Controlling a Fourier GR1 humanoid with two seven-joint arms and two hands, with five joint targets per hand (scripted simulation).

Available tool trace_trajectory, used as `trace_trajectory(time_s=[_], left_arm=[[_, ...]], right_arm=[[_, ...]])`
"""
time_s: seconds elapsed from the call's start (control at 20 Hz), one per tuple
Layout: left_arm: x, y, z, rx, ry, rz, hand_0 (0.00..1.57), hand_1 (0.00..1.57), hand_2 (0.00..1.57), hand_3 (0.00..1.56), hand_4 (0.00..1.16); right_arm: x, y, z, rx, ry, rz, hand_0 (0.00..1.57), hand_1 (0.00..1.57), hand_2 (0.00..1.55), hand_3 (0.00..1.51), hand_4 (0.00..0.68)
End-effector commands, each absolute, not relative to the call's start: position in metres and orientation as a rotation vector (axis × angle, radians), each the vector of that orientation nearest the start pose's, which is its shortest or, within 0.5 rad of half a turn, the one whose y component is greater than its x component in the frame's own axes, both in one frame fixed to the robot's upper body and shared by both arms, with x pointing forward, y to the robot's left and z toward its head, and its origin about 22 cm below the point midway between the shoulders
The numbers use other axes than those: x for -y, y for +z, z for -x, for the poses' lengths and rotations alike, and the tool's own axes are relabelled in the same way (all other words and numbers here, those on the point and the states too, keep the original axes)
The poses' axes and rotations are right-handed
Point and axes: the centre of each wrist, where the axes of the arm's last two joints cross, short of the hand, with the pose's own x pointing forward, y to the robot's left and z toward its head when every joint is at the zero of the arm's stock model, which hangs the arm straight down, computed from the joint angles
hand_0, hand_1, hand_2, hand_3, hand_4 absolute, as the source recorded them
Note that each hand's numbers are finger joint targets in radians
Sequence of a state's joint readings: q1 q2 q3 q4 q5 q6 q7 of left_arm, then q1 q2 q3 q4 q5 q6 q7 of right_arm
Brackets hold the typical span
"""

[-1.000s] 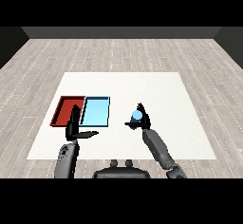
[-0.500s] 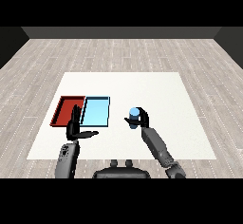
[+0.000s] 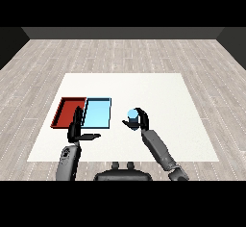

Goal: Pick the blue can and put it in the blue box

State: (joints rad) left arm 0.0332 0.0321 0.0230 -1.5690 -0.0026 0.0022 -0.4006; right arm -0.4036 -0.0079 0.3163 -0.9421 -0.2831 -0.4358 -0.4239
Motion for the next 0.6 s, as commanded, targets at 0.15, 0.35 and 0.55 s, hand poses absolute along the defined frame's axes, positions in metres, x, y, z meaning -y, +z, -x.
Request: trace_trajectory(time_s=[0.15,0.35,0.55], left_arm=[[-0.235,-0.015,-0.242,1.956,-0.082,-0.033,0.00,0.00,0.00,0.00,0.00],[-0.216,-0.022,-0.234,1.915,-0.064,0.086,0.00,0.00,0.00,0.00,0.00],[-0.203,-0.002,-0.249,1.908,-0.066,0.062,0.00,0.00,0.00,0.00,0.00]], right_arm=[[0.119,-0.031,-0.298,1.772,-0.011,0.011,1.46,1.46,1.48,1.36,0.512],[0.098,0.005,-0.323,1.810,0.032,-0.022,1.45,1.45,1.47,1.38,0.532],[0.099,0.000,-0.315,1.846,0.057,-0.052,1.44,1.44,1.47,1.34,0.556]])
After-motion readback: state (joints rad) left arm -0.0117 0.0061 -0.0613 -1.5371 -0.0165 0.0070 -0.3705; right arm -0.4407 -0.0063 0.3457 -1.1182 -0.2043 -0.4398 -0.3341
